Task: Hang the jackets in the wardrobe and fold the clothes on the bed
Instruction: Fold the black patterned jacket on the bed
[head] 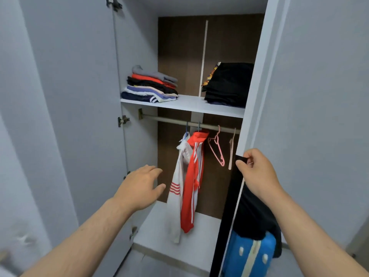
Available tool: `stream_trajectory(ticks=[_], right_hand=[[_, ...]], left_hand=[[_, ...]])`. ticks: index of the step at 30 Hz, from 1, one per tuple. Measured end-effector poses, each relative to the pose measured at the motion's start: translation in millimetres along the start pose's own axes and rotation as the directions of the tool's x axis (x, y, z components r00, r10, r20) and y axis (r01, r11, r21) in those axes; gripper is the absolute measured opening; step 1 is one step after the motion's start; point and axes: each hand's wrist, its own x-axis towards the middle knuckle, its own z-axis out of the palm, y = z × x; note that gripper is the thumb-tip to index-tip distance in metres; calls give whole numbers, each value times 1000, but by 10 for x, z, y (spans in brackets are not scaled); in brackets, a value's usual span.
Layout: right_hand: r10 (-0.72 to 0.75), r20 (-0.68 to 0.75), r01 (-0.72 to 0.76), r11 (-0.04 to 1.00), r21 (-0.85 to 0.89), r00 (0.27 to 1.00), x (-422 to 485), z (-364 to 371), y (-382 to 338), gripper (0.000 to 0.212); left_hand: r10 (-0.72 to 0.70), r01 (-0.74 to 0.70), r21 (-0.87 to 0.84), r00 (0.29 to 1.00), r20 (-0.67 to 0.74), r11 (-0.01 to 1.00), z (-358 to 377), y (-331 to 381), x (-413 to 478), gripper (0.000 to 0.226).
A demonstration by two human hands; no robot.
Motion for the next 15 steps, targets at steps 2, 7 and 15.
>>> stream_trajectory(ticks=[2, 7, 15], right_hand=[[-17, -10, 17, 1000, 9, 1000, 32, 158, -30, 15], [-39, -20, 38, 999, -38, 999, 152, 533, -203, 18], [-49, -101, 37, 992, -119, 994, 377, 1176, -516, 21]], left_hand=[[-88, 87, -12, 995, -52, 996, -66, -270, -33, 57], [-334, 323, -89, 924, -187, 942, -319, -1078, 10, 57], [-447, 441, -84, 858, -251, 894, -634, -2159, 357, 65]])
